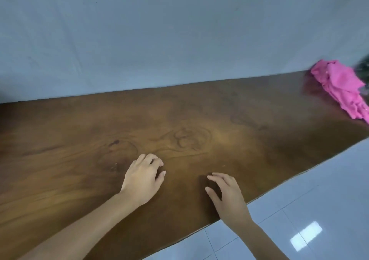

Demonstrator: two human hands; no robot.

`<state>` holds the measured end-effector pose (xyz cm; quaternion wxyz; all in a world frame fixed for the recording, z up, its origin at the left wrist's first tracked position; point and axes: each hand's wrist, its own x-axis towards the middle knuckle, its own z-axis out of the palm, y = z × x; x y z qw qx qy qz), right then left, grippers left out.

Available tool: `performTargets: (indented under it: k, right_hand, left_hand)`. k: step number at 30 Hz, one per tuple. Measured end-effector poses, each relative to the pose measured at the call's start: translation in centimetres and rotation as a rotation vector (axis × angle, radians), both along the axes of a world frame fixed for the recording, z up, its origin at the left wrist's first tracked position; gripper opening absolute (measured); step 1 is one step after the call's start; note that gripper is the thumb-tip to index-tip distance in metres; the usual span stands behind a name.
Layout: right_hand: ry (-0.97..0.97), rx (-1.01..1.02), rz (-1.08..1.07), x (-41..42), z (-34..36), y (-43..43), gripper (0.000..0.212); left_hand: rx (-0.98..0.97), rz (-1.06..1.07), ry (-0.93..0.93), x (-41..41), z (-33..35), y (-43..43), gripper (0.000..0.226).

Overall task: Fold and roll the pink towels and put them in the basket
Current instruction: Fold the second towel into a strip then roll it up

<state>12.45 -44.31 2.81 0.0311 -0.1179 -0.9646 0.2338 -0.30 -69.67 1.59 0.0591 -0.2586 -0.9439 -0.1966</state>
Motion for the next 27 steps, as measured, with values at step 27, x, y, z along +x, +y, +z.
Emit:
performTargets:
  k: [27]
  right_hand:
    - [0.066, -0.184, -0.317, 20.3, -2.1, 31.7, 0.037]
  left_hand:
    - [-0.074, -0.118, 0.013, 7.0, 0.8, 34.5, 0.026]
